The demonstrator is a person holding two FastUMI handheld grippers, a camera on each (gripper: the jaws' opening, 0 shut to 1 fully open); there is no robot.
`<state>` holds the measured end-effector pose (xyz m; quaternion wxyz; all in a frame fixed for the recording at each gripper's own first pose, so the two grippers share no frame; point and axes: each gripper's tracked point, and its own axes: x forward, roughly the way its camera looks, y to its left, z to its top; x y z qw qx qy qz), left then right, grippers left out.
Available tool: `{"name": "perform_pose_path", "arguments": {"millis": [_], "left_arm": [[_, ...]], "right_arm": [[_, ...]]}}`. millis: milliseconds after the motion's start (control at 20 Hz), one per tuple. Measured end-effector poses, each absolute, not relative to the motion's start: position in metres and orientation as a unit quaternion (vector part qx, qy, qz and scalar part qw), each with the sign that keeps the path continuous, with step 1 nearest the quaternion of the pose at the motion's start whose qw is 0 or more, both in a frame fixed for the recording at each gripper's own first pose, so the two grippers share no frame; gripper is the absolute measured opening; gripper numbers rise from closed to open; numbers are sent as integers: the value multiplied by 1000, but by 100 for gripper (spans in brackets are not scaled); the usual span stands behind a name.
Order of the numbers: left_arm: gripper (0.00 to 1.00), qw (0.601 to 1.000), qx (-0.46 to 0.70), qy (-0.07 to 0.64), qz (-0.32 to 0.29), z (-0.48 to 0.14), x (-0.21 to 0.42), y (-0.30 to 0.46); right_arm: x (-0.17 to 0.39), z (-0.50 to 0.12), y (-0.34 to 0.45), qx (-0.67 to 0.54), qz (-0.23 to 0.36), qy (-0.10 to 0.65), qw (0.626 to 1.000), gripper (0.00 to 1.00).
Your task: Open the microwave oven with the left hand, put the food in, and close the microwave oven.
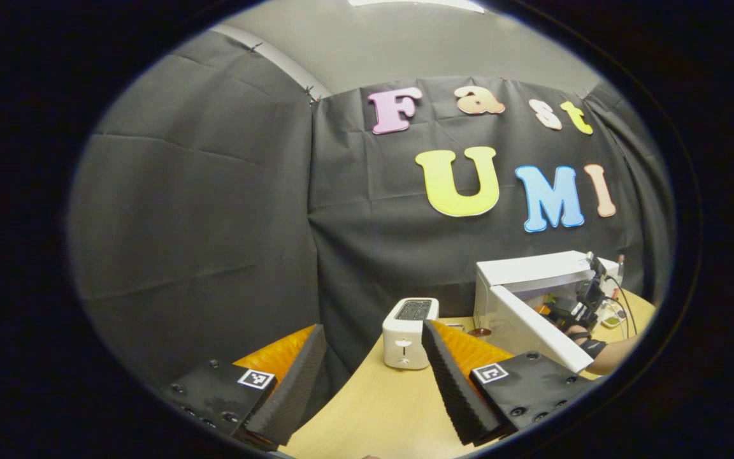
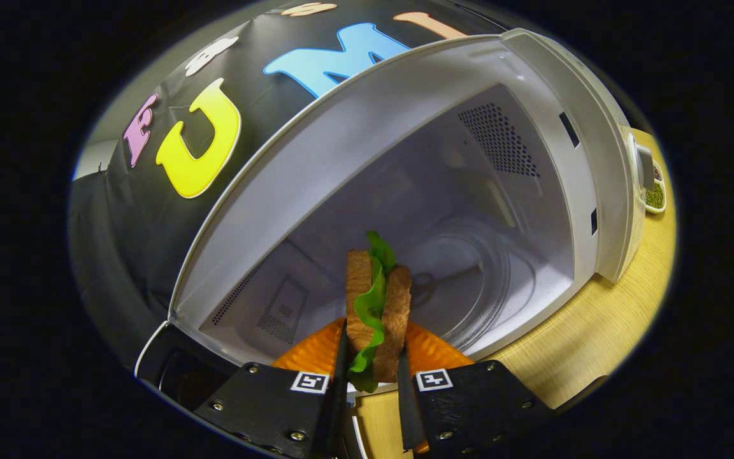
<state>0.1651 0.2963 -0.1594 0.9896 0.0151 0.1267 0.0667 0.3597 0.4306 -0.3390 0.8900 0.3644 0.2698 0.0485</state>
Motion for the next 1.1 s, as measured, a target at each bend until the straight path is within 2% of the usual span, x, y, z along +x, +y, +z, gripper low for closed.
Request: {"name": "perform_pose_path", "arguments": {"millis": [100, 150, 300, 350, 400, 450, 500, 600, 650, 700, 800, 850, 1100], "left_arm": [[97, 989, 16, 127, 68, -159, 164, 299], [97, 989, 16, 127, 70, -159, 162, 300], [97, 989, 20, 127, 72, -160, 163, 299], [97, 989, 19, 126, 72, -159, 163, 299], [97, 989, 18, 125, 72, -156, 161, 298], [97, 989, 19, 124, 72, -156, 159, 297], [97, 990, 20, 123, 71, -155, 160, 296], [100, 990, 23, 120, 69, -153, 157, 294], [97, 990, 24, 119, 68, -152, 156, 292], [100, 991, 24, 117, 67, -150, 156, 291], [97, 991, 23, 113, 64, -148, 153, 287], [100, 992, 23, 111, 62, -148, 153, 284], [90, 994, 14, 96, 55, -148, 153, 274]], "right_arm": [[360, -347, 421, 344, 28, 272, 898, 36], [360, -349, 419, 338, 22, 275, 900, 43], [359, -355, 411, 327, 6, 287, 900, 48], [359, -358, 406, 316, -2, 289, 904, 58], [358, -362, 401, 303, -11, 293, 907, 60], [355, -366, 397, 290, -17, 296, 910, 71], [355, -365, 392, 277, -22, 297, 914, 75], [355, -369, 378, 239, -39, 292, 925, 92], [353, -366, 375, 227, -39, 291, 929, 97], [353, -361, 376, 222, -32, 288, 931, 98], [350, -350, 372, 209, -23, 279, 937, 98], [348, -341, 368, 203, -20, 274, 940, 98], [324, -279, 351, 160, 24, 227, 960, 98]]}}
